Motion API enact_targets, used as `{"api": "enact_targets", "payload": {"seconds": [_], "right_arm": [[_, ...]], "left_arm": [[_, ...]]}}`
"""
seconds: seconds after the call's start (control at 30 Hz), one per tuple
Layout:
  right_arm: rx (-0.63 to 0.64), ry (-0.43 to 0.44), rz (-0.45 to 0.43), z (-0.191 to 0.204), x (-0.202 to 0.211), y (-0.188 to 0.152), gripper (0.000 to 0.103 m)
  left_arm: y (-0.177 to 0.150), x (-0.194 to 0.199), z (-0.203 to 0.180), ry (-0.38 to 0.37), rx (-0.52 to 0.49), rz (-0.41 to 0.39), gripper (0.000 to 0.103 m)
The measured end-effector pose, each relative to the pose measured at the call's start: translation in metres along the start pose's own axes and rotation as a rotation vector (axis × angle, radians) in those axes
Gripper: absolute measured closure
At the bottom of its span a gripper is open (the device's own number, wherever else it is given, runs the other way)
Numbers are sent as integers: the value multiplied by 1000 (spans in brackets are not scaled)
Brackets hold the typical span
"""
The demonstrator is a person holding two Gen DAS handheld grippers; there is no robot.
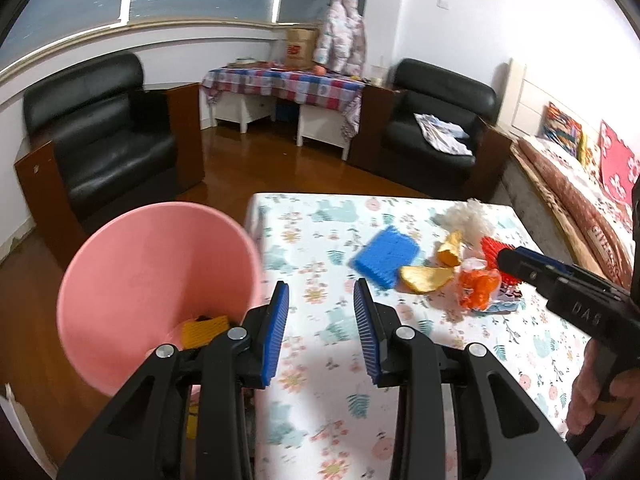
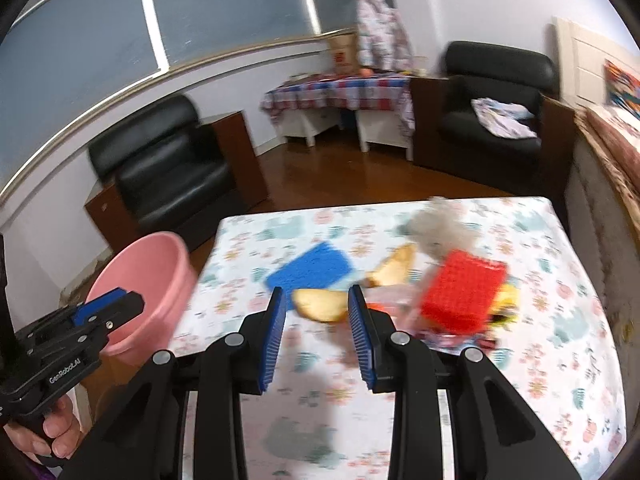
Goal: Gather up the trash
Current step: 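Grasp the blue mesh pad with the left gripper while the right gripper grasps the red mesh pad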
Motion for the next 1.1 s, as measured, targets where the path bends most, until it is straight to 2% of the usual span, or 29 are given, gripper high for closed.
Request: {"api": "enact_targets", "payload": {"seconds": [0.27,0.4,0.57,0.87,1.07,1.1], "right_arm": [[-101,-92,-26,-59,8,9,72],[-164,-116,-14,-85,4,7,72],[-209,-122,8,-99,-1,1,72],[-283,-132,42,-115,-13,-5,66],[-305,-125,72,-117,-27,-10,66],[-312,-120,80,-117,-30,-11,66]], "left_arm": [[13,-47,-40,-68,-81,66,69],[18,-74,-53,-68,-135,92,69],[24,-113,-60,-51,-184,117,69],[15,-167,-52,-16,-191,197,69],[8,-164,-50,-69,-165,188,69],[7,-163,-51,-72,-169,186,73]]}}
Point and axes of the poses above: each gripper's, at about its wrist camera, not at the fingertips, and x roughly against the way its jaws point, z to its left, y to its top, the point moved 6 cm from there along -x, roughly the way its jaws point
